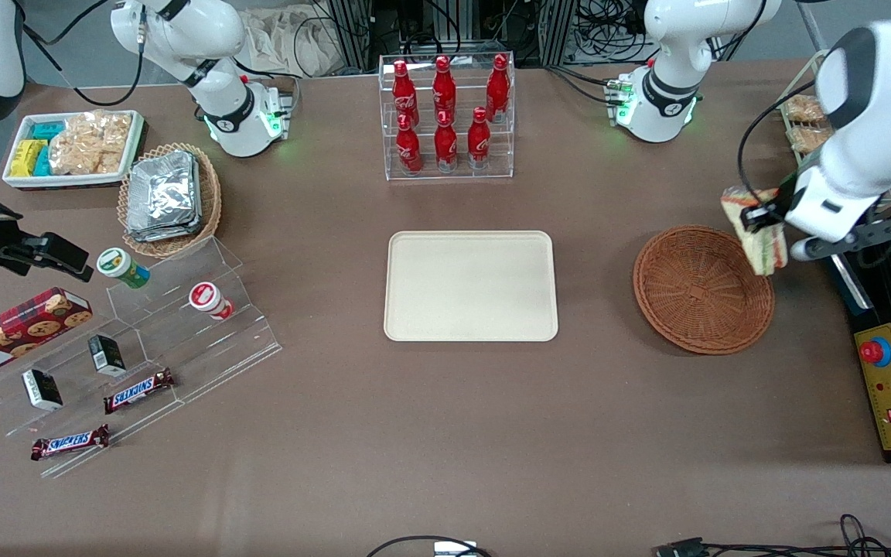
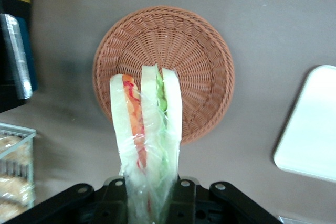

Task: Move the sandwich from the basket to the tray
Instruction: 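Carry the sandwich over to the cream tray with the left gripper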

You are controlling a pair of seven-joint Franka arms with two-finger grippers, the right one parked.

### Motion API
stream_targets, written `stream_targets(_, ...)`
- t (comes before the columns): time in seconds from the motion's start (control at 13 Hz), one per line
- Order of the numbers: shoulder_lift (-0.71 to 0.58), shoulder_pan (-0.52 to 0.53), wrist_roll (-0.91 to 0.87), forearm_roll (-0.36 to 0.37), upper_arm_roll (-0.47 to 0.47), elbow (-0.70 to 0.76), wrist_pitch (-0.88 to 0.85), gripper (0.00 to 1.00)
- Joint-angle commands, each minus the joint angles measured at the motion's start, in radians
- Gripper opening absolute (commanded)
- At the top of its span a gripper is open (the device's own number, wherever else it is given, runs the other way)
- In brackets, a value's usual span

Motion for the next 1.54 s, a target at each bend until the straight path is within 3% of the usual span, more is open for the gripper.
stream_targets(0.0,0.094,0.001,0.038,-0.011,-0.032,0.224,-0.167,0.22)
stream_targets(0.15,0.132,0.001,-0.004,-0.017,-0.124,0.309,-0.207,0.22)
stream_targets(0.54,0.286,-0.008,-0.485,-0.024,-0.504,0.404,-0.187,0.22)
stream_targets(0.77,0.359,-0.074,-0.579,-0.017,-0.551,0.394,-0.1,0.22)
stream_targets(1.0,0.387,-0.15,-0.579,0.102,-0.549,0.221,0.077,0.23)
stream_targets(1.15,0.422,-0.173,-0.576,0.218,-0.549,0.088,0.245,0.23)
stream_targets(1.23,0.454,-0.174,-0.568,0.31,-0.551,0.031,0.314,0.23)
stream_targets(1.31,0.494,-0.174,-0.568,0.385,-0.551,-0.003,0.378,0.23)
stream_targets(1.46,0.576,-0.174,-0.585,0.459,-0.546,-0.008,0.44,0.23)
